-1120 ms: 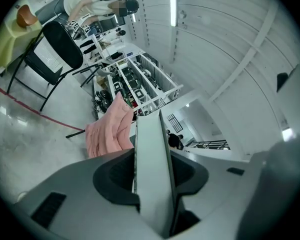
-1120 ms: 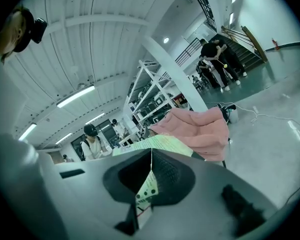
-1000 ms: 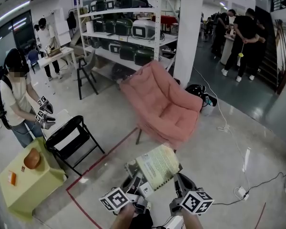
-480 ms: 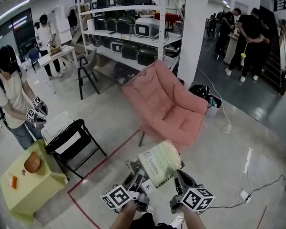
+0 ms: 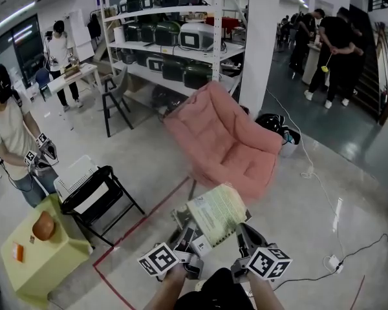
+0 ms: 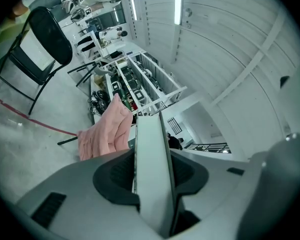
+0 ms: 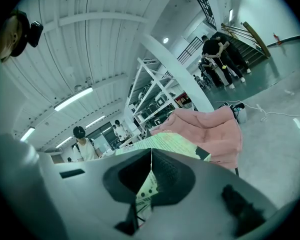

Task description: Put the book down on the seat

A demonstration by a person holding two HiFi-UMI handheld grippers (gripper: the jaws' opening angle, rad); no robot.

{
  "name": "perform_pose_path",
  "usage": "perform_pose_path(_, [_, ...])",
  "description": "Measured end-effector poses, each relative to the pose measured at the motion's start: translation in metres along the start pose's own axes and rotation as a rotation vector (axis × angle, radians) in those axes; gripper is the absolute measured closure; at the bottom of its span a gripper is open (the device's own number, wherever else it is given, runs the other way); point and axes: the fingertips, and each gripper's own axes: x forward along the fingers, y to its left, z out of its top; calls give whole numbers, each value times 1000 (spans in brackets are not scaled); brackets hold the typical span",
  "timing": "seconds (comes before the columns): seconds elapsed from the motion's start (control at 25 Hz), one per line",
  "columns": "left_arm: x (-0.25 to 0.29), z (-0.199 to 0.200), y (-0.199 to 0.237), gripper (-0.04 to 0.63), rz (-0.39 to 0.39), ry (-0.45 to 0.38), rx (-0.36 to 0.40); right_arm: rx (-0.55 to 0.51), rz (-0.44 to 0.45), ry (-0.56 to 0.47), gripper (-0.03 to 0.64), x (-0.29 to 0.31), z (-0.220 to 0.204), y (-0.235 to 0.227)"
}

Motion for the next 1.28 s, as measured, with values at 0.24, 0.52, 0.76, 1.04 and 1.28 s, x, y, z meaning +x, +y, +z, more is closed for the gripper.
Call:
perform_pose_path(0.24, [11,10,-7,425,-10,-18,5,14,-5,-19,604,5,11,-4])
perform_pose_path(0.52, [36,6,7,425,5,-4,-12,43,-27,-20,604,15,12,-26])
perform_pose_path(0.76, [68,6,17,425,30,5,-19,70,-55,-12,603,34,25,-57])
perform_pose_path(1.04, [121,20,29,425,57,-5,-35,78,-55,23,604,81,51,-82])
perform_pose_path(1.28, [166,35,37,425,82,-24,-42,75,-37,51,604,121,76,-100])
